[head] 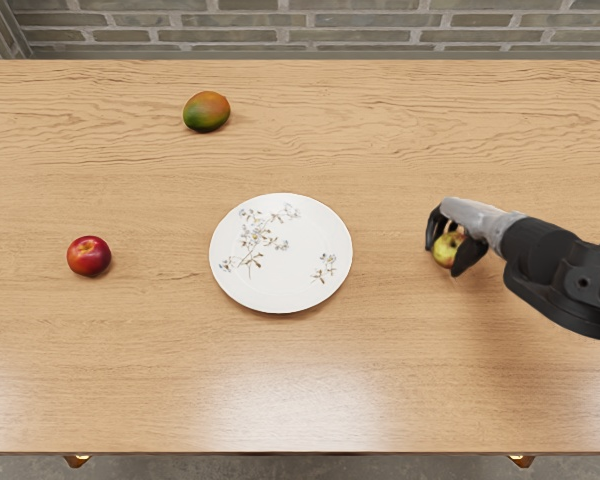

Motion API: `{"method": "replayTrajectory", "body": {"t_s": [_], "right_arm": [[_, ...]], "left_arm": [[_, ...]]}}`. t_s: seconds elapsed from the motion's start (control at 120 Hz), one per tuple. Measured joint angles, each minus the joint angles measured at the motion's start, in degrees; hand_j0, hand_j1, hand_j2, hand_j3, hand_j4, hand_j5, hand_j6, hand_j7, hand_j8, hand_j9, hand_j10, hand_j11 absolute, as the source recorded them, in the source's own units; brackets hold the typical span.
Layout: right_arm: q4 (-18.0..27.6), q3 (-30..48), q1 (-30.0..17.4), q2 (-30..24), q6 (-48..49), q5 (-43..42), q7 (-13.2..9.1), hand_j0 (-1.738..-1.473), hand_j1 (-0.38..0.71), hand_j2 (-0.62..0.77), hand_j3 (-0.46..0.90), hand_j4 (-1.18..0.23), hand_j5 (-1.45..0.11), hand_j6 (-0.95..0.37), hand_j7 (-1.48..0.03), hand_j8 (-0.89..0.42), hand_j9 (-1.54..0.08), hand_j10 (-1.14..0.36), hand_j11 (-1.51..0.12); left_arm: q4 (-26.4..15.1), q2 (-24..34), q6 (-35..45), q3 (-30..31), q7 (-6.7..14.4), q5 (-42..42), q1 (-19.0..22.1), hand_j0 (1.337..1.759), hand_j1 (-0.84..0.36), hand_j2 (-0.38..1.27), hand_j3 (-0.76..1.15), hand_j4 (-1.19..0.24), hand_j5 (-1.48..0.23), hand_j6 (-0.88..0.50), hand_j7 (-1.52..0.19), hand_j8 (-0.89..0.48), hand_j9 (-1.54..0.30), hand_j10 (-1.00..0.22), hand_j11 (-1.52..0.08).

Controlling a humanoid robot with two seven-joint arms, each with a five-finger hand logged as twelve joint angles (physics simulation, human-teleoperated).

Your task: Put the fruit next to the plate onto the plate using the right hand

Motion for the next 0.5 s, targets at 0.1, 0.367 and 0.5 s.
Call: {"method": "replayTrajectory", "body": {"t_s": [0.1,0.367,0.5], "right_arm": [[0.9,0.0,2.5,0.4,0.9,1.8,0.0,-1.652,0.28,0.24,0.0,-0.75,-1.04,-0.49,-1.0,-0.37,-1.05,-0.56,-1.05],[1.9,0.0,7.3,4.2,2.1,6.0,0.0,-1.653,0.27,0.23,0.0,-0.74,-1.06,-0.5,-1.0,-0.36,-1.05,-0.57,-1.05],[1.8,0.0,9.3,6.9,2.2,7.5,0.0,-1.653,0.27,0.24,0.0,-0.74,-1.07,-0.5,-1.01,-0.37,-1.06,-0.57,-1.06]], "left_arm": [[0.0,0.0,0.0,0.0,0.0,0.0,0.0,1.658,0.35,0.0,0.0,0.0,0.0,0.0,0.0,0.0,0.0,0.0,0.0],[0.0,0.0,0.0,0.0,0.0,0.0,0.1,1.658,0.35,0.0,0.0,0.0,0.0,0.0,0.0,0.0,0.0,0.0,0.0],[0.0,0.0,0.0,0.0,0.0,0.0,0.1,1.658,0.35,0.0,0.0,0.0,0.0,0.0,0.0,0.0,0.0,0.0,0.0]]}}
